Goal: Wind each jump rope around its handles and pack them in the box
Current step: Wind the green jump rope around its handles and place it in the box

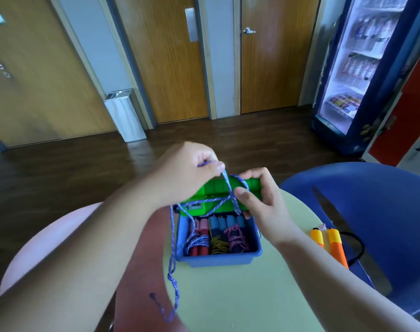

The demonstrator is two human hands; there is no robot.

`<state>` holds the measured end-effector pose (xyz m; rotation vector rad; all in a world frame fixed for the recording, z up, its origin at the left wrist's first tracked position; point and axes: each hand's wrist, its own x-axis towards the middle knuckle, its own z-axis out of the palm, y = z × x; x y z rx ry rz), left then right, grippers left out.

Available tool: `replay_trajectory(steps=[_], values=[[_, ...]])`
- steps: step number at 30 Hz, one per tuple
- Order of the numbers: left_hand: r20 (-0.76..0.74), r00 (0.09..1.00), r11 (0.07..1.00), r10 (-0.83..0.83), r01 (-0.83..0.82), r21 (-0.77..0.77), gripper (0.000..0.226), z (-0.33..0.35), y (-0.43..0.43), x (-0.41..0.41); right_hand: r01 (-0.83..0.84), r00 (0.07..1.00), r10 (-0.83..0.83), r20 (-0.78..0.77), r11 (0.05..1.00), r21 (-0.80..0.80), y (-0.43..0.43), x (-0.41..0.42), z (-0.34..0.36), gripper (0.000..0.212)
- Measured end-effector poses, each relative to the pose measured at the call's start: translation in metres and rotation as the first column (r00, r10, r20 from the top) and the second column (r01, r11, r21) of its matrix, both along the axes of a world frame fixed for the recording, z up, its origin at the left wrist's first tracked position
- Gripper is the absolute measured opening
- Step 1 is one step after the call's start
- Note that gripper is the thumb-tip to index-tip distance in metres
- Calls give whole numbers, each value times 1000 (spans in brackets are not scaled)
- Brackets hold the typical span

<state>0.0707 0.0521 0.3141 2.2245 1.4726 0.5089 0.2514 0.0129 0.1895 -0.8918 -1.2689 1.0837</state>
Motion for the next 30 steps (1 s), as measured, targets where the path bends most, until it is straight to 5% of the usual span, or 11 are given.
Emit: replay_trajectory(steps=[3, 10, 21, 26, 30], values=[[12, 1000, 999, -5, 4, 39, 23, 5, 8, -11, -75, 997, 74, 13, 995, 68, -6, -18, 9, 44], [-53, 999, 1000, -13, 13, -4, 24, 6, 10, -31, -177, 984, 177, 8, 981, 77, -9, -36, 9, 27], [-58, 998, 995, 30, -36, -92, 31, 14, 4, -46, -234, 960, 245, -135, 968, 91, -13, -56, 16, 29], [-80, 997, 992, -16, 6, -129, 26, 12, 3, -51, -262, 960, 272, -60, 955, 139, -16, -53, 12, 34], [-213, 975, 923, -61, -26, -383, 25, 21, 5, -61, -274, 962, 274, 9, 959, 78, -13, -44, 7, 21]])
